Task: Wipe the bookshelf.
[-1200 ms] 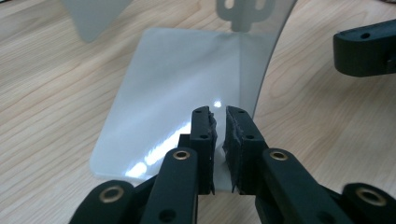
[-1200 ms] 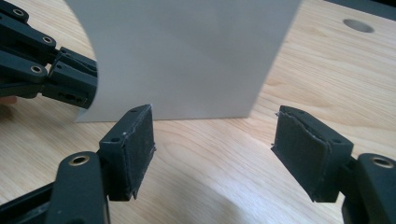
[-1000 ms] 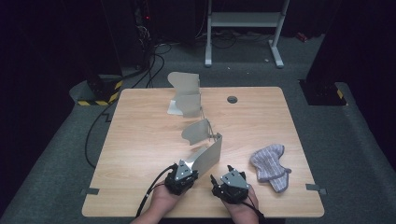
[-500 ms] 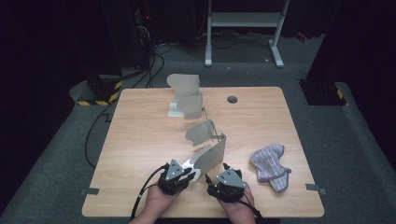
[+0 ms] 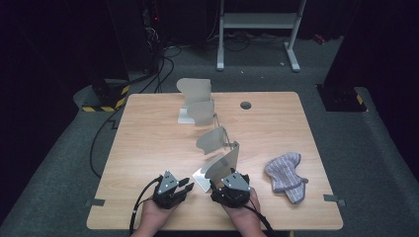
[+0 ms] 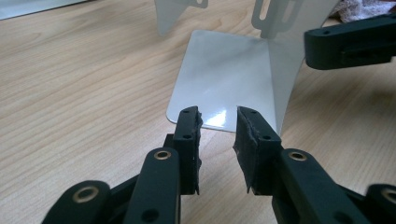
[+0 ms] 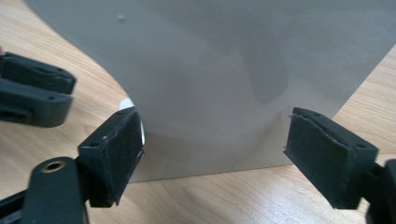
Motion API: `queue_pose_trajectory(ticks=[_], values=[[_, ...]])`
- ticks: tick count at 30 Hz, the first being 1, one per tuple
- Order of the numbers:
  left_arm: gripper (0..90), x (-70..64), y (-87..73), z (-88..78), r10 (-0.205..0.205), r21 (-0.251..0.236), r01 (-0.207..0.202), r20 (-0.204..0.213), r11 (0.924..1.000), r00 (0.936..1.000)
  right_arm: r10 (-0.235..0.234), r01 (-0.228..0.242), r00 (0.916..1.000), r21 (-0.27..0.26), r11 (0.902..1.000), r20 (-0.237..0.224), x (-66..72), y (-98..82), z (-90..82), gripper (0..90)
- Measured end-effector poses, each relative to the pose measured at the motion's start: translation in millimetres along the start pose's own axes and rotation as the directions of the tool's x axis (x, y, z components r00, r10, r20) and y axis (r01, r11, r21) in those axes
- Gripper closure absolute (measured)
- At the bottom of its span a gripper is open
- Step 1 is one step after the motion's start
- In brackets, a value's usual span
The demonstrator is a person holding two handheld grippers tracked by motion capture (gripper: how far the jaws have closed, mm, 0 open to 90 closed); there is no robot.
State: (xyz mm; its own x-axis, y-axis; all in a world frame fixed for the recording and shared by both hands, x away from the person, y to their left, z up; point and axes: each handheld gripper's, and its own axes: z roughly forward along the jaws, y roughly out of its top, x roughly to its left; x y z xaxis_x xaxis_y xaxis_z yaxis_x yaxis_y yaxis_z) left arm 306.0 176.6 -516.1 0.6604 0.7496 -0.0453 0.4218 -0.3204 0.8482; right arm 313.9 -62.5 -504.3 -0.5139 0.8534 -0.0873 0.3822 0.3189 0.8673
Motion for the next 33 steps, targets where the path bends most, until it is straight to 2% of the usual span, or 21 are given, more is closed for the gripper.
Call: queue_pose_trajectory(ticks=[6,8,12,21,26,33], values=[[69.3,0.2,-0.9,-2.8,0.001,-0.002,-0.001,-0.001,1.0,1.0,0.012,-0.012,0.9999,0.004,0.9999,0.007,0.7,0.3,3.6,15.2],[69.3,0.6,-0.7,-2.8,0.0,-0.002,0.0,0.0,1.0,1.0,0.032,-0.032,0.9995,0.002,0.9995,0.001,-1.2,0.0,2.5,15.1],[69.3,0.6,0.6,-1.2,-0.002,-0.007,0.002,0.01,1.0,1.0,0.038,-0.038,0.9989,0.002,0.9993,0.027,-9.0,-1.9,-0.6,15.4],[68.5,0.8,7.4,8.5,0.005,-0.006,-0.005,0.042,1.0,0.9991,0.063,-0.063,0.9904,-0.007,0.998,0.123,-39.6,-10.3,-13.4,16.5],[67.0,5.8,9.5,10.8,-0.014,-0.009,0.014,0.023,0.9999,0.9996,0.099,-0.098,0.9808,-0.012,0.9951,0.168,-60.5,-16.0,-19.1,17.3],[62.0,13.0,5.4,4.7,-0.019,-0.006,0.019,-0.023,0.9998,0.9995,0.112,-0.112,0.9698,-0.013,0.9936,0.217,-82.2,-19.7,-24.7,20.8]])
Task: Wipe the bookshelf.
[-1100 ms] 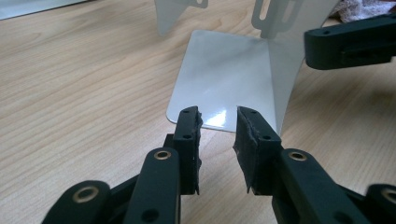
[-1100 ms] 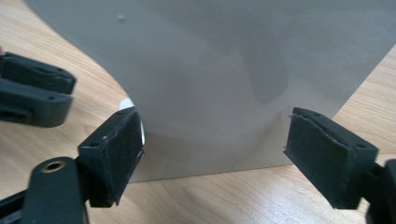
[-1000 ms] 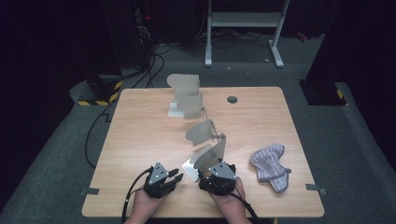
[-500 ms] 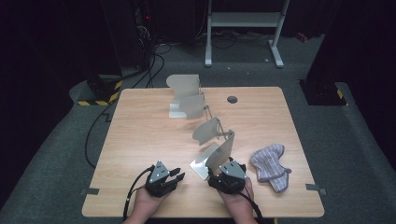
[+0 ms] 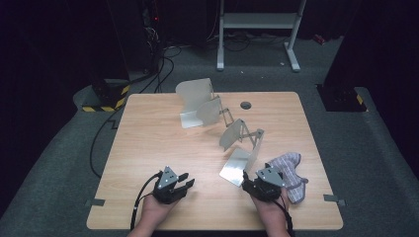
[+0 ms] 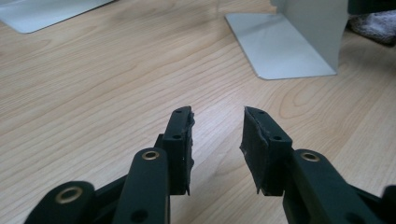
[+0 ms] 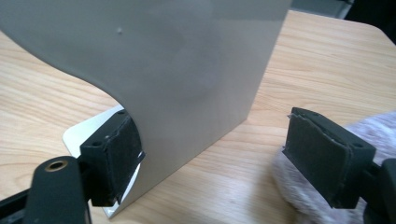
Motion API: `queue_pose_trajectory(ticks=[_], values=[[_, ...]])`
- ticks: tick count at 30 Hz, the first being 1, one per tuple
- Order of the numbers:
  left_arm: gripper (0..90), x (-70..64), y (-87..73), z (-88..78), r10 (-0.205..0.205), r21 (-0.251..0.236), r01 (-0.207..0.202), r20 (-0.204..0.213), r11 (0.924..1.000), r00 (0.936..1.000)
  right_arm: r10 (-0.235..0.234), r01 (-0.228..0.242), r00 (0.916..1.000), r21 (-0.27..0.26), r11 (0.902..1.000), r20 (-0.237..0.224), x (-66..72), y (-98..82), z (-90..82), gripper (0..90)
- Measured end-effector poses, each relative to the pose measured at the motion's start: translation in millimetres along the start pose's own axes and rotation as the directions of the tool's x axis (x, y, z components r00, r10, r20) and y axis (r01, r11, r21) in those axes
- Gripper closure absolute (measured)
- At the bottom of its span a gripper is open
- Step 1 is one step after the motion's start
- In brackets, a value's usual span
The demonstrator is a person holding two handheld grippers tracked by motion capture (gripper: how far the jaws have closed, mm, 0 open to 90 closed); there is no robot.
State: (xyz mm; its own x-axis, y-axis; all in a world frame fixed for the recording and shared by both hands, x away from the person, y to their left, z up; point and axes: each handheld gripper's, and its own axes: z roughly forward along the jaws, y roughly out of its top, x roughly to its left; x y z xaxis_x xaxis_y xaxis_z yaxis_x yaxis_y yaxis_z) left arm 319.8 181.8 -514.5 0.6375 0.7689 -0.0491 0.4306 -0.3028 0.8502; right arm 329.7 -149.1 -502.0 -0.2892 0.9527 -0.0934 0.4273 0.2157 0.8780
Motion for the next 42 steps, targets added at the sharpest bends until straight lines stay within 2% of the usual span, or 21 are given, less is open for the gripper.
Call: queue_pose_trajectory(ticks=[3,7,10,13,17,20,21,23,27,29,34,42], values=[[57.8,4.9,-2.7,-3.1,-0.006,0.004,0.007,-0.019,1.0,0.9998,0.001,-0.001,0.9998,-0.007,1.0,-0.02,2.0,-0.5,0.2,21.9],[57.4,10.0,-5.6,-6.8,-0.017,0.006,0.017,-0.027,0.9998,0.9995,-0.024,0.024,0.9982,-0.013,0.9996,-0.055,15.6,2.5,7.7,21.2],[57.3,11.7,-9.0,-12.0,-0.023,0.005,0.024,-0.031,0.9997,0.9993,-0.025,0.025,0.9987,-0.012,0.9996,-0.044,18.0,5.9,16.8,22.0],[57.0,12.5,-12.9,-17.3,-0.028,0.004,0.029,-0.037,0.9996,0.9989,-0.009,0.009,0.9995,-0.003,1.0,-0.03,12.8,7.0,23.1,25.6],[56.9,15.7,-16.4,-24.2,-0.05,-0.001,0.05,-0.043,0.9988,0.9978,-0.011,0.011,0.9998,-0.027,0.9996,-0.016,6.9,8.0,23.5,35.4],[57.0,18.9,-17.5,-28.8,-0.063,-0.009,0.063,-0.047,0.998,0.9969,-0.01,0.009,0.9987,-0.022,0.9997,-0.05,5.0,8.4,24.3,43.8],[56.9,19.8,-18.1,-29.7,-0.068,-0.01,0.068,-0.05,0.9977,0.9964,-0.017,0.017,0.9991,-0.023,0.9996,-0.038,5.9,8.3,24.1,44.6],[56.9,21.4,-18.9,-30.9,-0.072,-0.008,0.071,-0.055,0.9974,0.9959,-0.001,0.001,0.999,-0.018,0.9998,-0.045,4.3,8.3,24.6,48.3],[57.1,21.2,-19.4,-32.1,-0.073,-0.009,0.072,-0.057,0.9974,0.9957,0.02,-0.021,0.9995,-0.016,0.9997,-0.023,-4.0,8.2,25.3,65.4],[57.1,20.7,-19.3,-31.8,-0.07,-0.006,0.07,-0.057,0.9975,0.9959,0.041,-0.041,0.9987,-0.005,0.9991,-0.03,-10.3,8.4,25.7,70.9],[57.3,20.2,-19.3,-29.1,-0.068,0.0,0.068,-0.052,0.9977,0.9964,0.042,-0.041,0.9974,0.006,0.9991,-0.059,-15.9,9.0,25.3,76.3],[57.5,19.7,-18.5,-24.1,-0.053,0.009,0.054,-0.047,0.9985,0.9975,0.023,-0.023,0.9927,0.002,0.9997,-0.118,-9.1,7.5,22.1,85.3]])
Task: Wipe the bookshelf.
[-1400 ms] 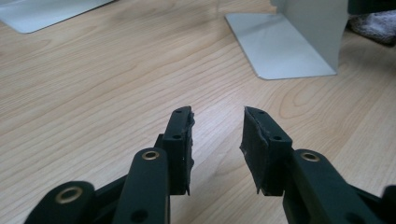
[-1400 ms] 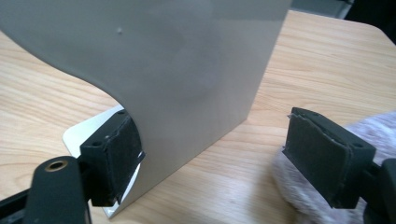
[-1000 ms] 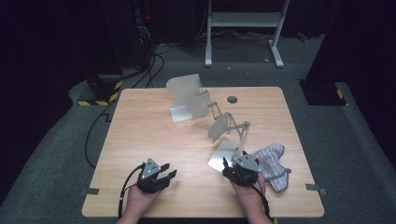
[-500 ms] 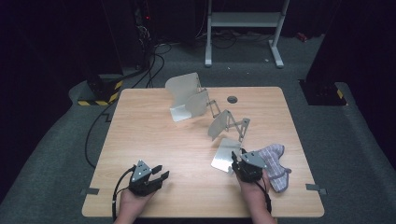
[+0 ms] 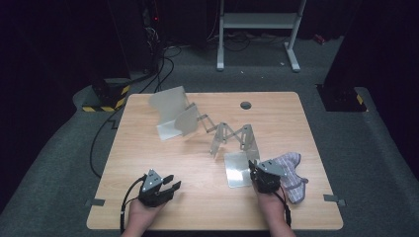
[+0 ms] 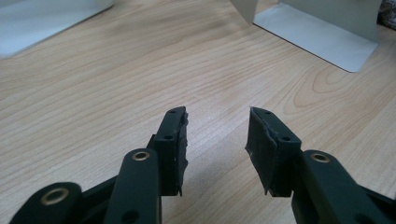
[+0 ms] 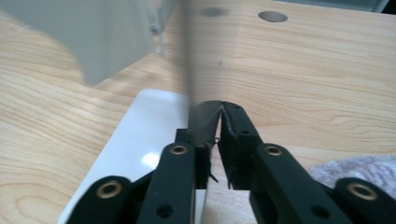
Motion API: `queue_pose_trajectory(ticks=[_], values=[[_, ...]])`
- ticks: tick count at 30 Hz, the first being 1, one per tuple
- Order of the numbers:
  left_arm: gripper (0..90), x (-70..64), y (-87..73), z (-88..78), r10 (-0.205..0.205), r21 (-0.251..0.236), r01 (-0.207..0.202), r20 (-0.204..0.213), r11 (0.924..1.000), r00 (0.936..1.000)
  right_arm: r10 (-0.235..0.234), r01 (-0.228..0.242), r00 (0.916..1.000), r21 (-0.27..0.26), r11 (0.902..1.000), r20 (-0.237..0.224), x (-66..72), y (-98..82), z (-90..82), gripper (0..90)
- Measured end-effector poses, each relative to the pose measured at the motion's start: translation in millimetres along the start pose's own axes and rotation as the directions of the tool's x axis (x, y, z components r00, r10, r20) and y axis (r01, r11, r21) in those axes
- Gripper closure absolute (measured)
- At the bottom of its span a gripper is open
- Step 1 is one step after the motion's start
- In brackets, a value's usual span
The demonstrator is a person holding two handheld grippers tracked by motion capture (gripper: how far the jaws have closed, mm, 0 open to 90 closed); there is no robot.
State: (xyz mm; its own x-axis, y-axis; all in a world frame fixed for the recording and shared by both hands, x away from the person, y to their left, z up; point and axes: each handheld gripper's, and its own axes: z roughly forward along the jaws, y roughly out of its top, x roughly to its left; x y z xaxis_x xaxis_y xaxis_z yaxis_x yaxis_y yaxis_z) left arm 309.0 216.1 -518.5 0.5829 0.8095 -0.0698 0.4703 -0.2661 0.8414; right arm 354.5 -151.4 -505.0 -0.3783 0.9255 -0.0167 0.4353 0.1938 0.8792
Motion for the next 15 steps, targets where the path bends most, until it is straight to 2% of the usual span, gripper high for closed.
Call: queue_pose_trajectory(ticks=[4,15], values=[[57.4,0.0,0.4,-0.4,-0.003,-0.001,0.003,-0.002,1.0,1.0,-0.005,0.005,1.0,-0.002,1.0,0.008,1.7,-0.7,-1.1,89.7],[58.4,0.4,-0.6,-3.7,0.003,-0.004,-0.003,-0.02,1.0,0.9998,0.024,-0.024,0.9985,-0.001,0.9997,0.049,-8.2,-0.7,-1.5,89.6]])
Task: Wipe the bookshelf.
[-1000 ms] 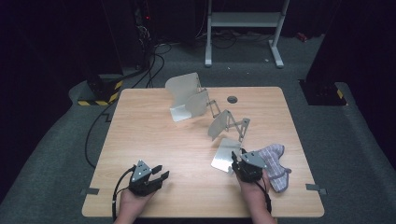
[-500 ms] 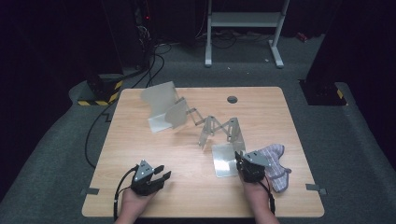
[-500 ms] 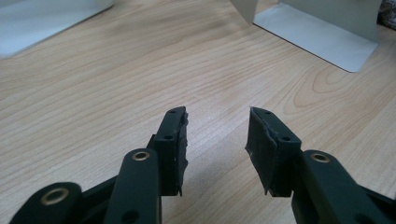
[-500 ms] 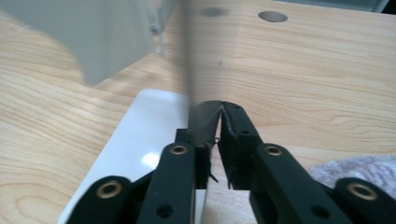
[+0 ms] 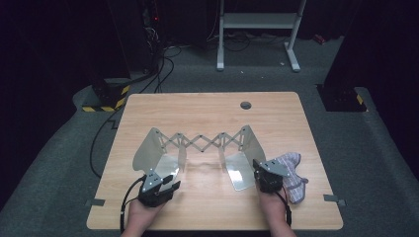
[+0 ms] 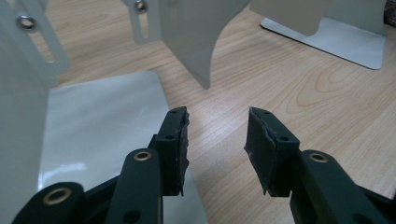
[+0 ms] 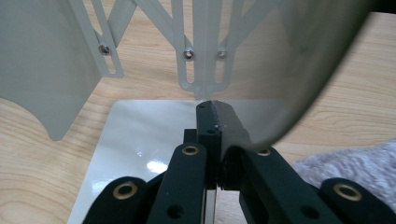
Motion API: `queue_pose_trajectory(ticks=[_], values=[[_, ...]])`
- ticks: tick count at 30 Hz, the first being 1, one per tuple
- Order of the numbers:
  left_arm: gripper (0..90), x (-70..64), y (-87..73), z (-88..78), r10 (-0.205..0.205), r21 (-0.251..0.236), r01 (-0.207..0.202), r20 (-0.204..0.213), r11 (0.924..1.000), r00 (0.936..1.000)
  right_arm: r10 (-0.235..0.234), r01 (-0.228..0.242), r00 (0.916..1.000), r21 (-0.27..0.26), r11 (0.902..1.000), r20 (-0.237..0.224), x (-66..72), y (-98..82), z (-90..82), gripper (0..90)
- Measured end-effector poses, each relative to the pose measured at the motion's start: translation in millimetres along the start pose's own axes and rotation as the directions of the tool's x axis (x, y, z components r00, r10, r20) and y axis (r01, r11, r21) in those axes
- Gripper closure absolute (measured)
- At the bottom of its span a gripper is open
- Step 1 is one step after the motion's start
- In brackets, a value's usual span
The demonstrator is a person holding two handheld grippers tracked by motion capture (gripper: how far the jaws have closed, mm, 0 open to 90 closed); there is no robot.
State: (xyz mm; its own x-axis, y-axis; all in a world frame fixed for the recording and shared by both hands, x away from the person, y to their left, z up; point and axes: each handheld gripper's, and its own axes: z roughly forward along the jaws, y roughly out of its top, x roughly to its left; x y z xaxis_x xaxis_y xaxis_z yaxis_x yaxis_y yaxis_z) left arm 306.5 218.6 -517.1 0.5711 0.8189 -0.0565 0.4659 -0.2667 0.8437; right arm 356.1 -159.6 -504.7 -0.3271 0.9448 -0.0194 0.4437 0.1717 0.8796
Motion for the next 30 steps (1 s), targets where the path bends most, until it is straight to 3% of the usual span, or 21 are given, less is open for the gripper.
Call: queue_pose_trajectory(ticks=[4,8,10,12,15,19,23,24,27,30], values=[[60.7,3.5,-4.4,-10.8,0.024,0.014,-0.024,-0.026,0.9996,0.9994,-0.002,0.002,1.0,-0.001,1.0,0.006,-0.5,-0.2,-0.3,89.0],[62.9,16.6,-18.0,-31.0,-0.005,0.024,0.008,-0.088,0.9997,0.9961,-0.018,0.018,0.9998,-0.01,0.9998,0.011,0.2,-0.5,-1.6,84.8],[61.7,26.4,-23.1,-40.9,-0.042,0.013,0.044,-0.134,0.9989,0.99,-0.013,0.013,0.9999,-0.007,0.9999,0.003,0.0,-0.1,-2.3,81.2],[56.5,35.5,-26.8,-49.8,-0.097,-0.016,0.095,-0.185,0.9953,0.978,-0.02,0.02,0.9998,-0.009,0.9998,-0.002,0.1,0.2,-4.6,77.4],[51.0,45.3,-26.2,-55.8,-0.14,-0.054,0.131,-0.23,0.9899,0.9632,-0.039,0.039,0.9992,-0.013,0.9991,0.0,-0.6,1.0,-9.7,74.3],[49.4,49.5,-10.0,-54.6,-0.183,-0.115,0.162,-0.205,0.98,0.9615,-0.025,0.025,0.9997,-0.008,0.9997,-0.008,-4.9,-0.4,-13.3,72.1],[61.0,44.8,5.7,-46.5,-0.144,-0.129,0.118,-0.216,0.9847,0.9657,-0.02,0.02,0.9994,0.008,0.9998,-0.027,-4.0,-4.2,-14.6,77.9],[65.9,44.0,8.1,-43.4,-0.137,-0.122,0.111,-0.239,0.9864,0.9612,-0.025,0.026,0.9992,0.011,0.9996,-0.031,-2.5,-4.4,-14.9,81.3],[82.6,44.7,13.2,-34.0,-0.135,-0.117,0.107,-0.258,0.9873,0.9568,-0.028,0.029,0.9993,0.008,0.9996,-0.026,1.5,-3.1,-15.1,87.8],[83.6,44.6,18.1,-23.9,-0.13,-0.122,0.099,-0.278,0.9876,0.9518,-0.045,0.045,0.9989,0.008,0.9989,-0.012,8.0,-0.9,-12.4,86.8]])
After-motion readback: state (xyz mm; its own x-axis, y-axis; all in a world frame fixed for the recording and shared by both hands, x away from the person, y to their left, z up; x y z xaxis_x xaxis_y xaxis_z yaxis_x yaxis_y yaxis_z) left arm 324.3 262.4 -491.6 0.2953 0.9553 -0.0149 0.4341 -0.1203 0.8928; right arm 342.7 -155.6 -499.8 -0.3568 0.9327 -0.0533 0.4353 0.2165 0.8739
